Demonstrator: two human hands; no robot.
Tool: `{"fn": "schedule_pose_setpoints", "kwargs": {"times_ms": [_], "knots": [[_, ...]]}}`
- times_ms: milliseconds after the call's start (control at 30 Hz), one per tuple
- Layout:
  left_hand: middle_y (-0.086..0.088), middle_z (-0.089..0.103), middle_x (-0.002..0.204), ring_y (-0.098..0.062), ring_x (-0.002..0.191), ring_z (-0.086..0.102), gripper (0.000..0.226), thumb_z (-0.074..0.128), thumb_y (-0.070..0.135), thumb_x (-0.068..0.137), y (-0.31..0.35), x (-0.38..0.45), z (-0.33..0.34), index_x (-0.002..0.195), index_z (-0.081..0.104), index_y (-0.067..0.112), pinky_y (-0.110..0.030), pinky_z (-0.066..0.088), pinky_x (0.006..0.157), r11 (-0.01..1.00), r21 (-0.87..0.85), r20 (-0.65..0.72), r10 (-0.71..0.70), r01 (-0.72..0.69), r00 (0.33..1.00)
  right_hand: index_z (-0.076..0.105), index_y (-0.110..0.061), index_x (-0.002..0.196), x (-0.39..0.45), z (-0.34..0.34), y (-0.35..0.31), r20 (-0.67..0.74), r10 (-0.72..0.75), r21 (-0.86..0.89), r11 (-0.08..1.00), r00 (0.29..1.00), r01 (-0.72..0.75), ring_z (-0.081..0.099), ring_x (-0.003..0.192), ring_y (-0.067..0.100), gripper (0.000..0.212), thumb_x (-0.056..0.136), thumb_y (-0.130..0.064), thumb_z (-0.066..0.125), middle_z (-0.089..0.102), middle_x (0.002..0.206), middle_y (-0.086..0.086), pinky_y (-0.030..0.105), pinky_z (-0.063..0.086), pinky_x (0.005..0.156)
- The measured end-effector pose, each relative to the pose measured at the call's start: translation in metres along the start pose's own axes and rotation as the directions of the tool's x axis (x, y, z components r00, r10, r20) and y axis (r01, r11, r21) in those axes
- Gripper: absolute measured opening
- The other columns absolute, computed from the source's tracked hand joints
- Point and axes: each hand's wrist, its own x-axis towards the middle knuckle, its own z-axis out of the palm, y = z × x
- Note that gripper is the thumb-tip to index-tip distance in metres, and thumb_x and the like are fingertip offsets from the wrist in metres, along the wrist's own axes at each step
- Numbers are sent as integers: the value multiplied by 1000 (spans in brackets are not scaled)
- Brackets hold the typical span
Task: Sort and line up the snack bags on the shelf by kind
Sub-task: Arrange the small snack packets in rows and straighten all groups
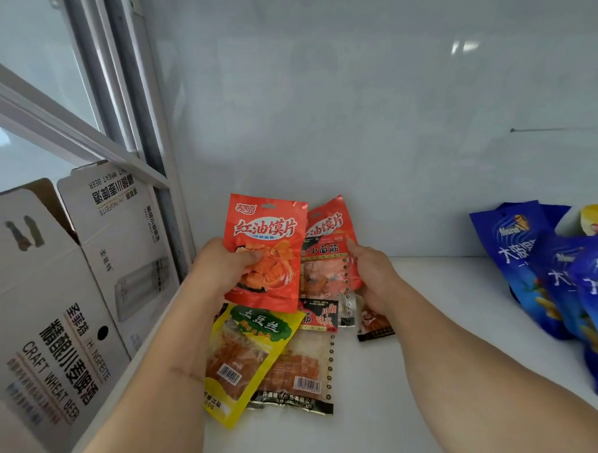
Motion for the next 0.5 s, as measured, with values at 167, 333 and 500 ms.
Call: {"fn": "schedule_pose_setpoints", "kwargs": {"times_ms": [167, 333, 500], "knots": [[-1, 71, 95, -18, 81, 67, 23, 79, 15, 85, 4, -11, 15, 86, 60, 28, -29, 52, 70, 998, -57, -26, 31, -32, 999, 58, -12, 120, -5, -17, 2, 41, -21, 56, 998, 999, 19, 74, 90, 29, 29, 94, -22, 65, 76, 102, 11, 49, 59, 81], [-2, 72, 105, -24, 94, 67, 26, 79, 18, 85, 13, -18, 24, 109, 69, 20, -35, 51, 86, 997, -67, -55, 34, -37, 998, 69, -18, 110, -7, -29, 0, 55, -50, 63, 997, 997, 47, 74, 93, 28, 30, 89, -40, 69, 77, 99, 5, 52, 52, 95], [-6, 75, 101, -24, 88, 69, 14, 77, 16, 86, 26, -26, 43, 98, 70, 21, -36, 54, 82, 991, -115, -108, 62, -75, 992, 72, -20, 96, -10, -56, -12, -107, -203, 85, 974, 973, 212, 74, 91, 27, 18, 89, -37, 71, 77, 94, 3, 48, 56, 89]]}}
